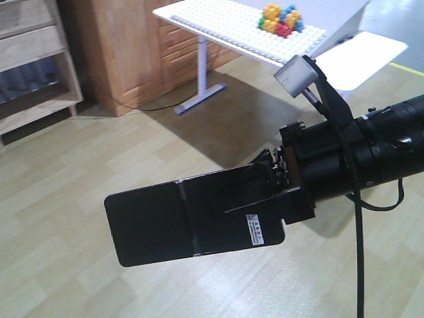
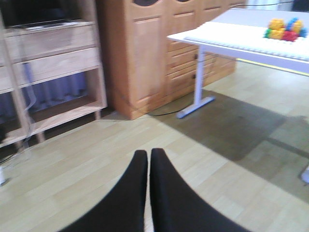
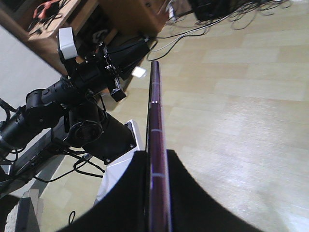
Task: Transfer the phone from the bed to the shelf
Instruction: 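Carry the phone in the right gripper toward the wooden shelf desk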
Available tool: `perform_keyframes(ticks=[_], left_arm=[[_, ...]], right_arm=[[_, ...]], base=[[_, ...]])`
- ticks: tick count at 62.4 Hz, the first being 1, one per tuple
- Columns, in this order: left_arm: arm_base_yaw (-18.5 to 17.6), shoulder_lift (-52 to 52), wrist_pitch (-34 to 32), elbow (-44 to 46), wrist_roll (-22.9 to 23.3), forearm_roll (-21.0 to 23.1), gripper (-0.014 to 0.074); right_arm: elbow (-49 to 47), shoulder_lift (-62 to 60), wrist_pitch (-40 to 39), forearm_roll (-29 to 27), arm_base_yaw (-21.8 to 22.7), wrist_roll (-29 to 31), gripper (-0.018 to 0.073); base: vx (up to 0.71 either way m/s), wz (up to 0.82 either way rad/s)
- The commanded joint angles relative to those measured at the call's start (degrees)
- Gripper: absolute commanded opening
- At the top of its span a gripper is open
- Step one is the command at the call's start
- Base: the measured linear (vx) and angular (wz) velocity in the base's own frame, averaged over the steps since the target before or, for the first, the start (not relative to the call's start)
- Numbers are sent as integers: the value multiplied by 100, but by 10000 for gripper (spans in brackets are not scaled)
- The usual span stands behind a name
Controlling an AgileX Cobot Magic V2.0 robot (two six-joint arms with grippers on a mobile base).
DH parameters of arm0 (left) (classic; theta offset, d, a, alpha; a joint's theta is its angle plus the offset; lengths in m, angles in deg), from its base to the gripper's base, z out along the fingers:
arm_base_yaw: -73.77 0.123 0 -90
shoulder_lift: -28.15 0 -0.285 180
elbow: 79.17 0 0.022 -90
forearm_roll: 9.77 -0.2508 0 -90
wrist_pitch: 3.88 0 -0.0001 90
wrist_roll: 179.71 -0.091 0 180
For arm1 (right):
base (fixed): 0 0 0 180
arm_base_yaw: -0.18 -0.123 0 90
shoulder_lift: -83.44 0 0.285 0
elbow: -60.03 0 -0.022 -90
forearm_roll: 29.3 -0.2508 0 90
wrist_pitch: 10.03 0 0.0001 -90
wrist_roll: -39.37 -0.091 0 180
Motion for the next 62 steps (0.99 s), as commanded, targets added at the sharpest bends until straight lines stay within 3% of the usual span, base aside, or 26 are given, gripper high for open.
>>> perform_keyframes(ticks=[1,31,62], left_arm=[[2,-48,-399,-41,0,53,1],[2,-48,-399,-41,0,53,1],[2,-48,-399,-41,0,53,1]], right_arm=[[-152,-179,216,-520,37,15,-2],[-152,-179,216,-520,37,20,-2],[-152,-179,216,-520,37,20,-2]], base=[[29,-45],[28,-23],[32,25]])
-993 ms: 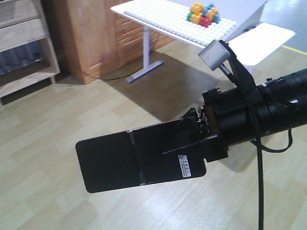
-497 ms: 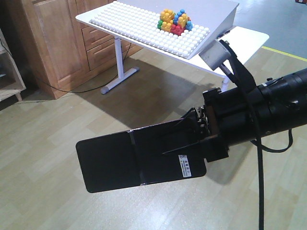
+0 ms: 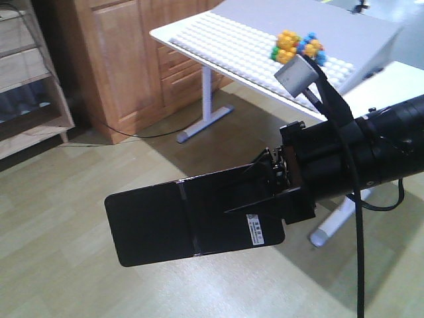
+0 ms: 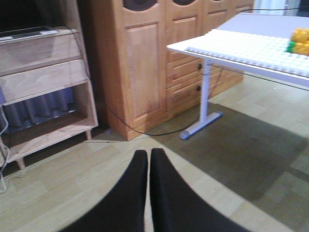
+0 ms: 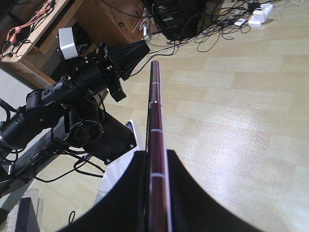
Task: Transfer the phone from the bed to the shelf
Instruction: 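Carry the phone in the right gripper toward the wooden shelf desk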
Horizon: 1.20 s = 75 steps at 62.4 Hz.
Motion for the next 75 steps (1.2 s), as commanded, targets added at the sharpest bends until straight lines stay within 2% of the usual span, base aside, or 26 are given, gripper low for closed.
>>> perform_keyframes(ticks=[1,75], left_arm=[[2,-48,-399,-41,0,53,1],[2,-48,-399,-41,0,53,1]], right_arm=[[-152,-179,216,-520,37,20,-2],[-152,-179,216,-520,37,20,-2]], base=[[35,37],[40,27]])
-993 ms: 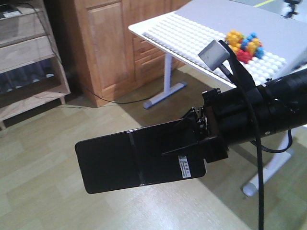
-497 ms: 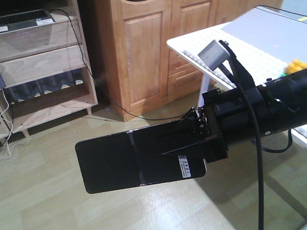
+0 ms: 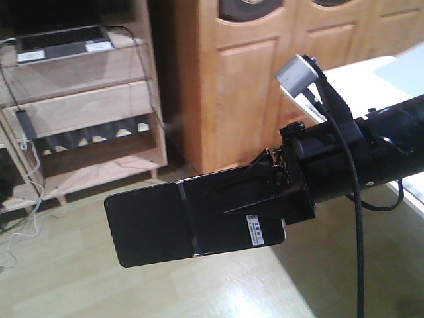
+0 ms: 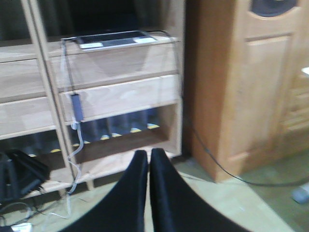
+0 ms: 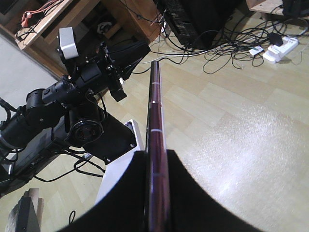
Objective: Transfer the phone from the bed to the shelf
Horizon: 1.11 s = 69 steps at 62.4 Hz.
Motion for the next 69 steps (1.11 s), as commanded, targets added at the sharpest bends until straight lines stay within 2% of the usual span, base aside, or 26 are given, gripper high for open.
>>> perform_keyframes(ticks=[1,38,69], left_arm=[[2,-48,-399,-41,0,53,1],[2,-48,-399,-41,0,53,1],[2,-48,-399,-41,0,53,1]], right_arm=[[-152,-179,216,-520,37,20,-2],[-152,-179,216,-520,37,20,-2],[-152,-179,216,-520,37,20,-2]], base=[[41,34],[43,36],[41,15]])
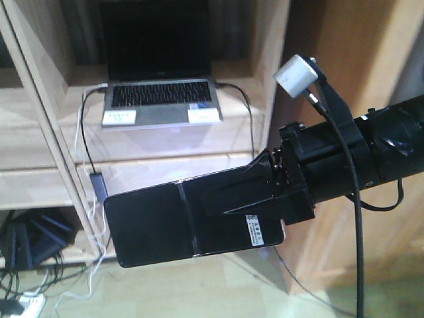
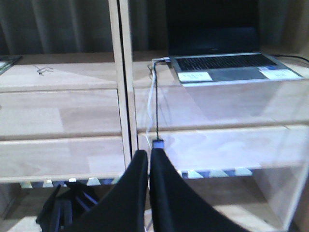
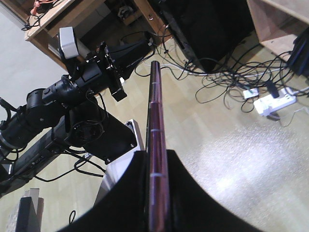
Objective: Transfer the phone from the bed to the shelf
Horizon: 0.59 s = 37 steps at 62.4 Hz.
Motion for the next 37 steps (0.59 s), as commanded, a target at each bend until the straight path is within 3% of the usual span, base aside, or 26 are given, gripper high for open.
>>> perform_keyframes(ticks=[1,37], left_arm=[[2,-48,-399,-41,0,53,1],[2,-48,-399,-41,0,53,1]], right_arm=[[-152,-179,216,-520,37,20,-2],[-152,-179,216,-520,37,20,-2]], base=[[38,13],[34,11]])
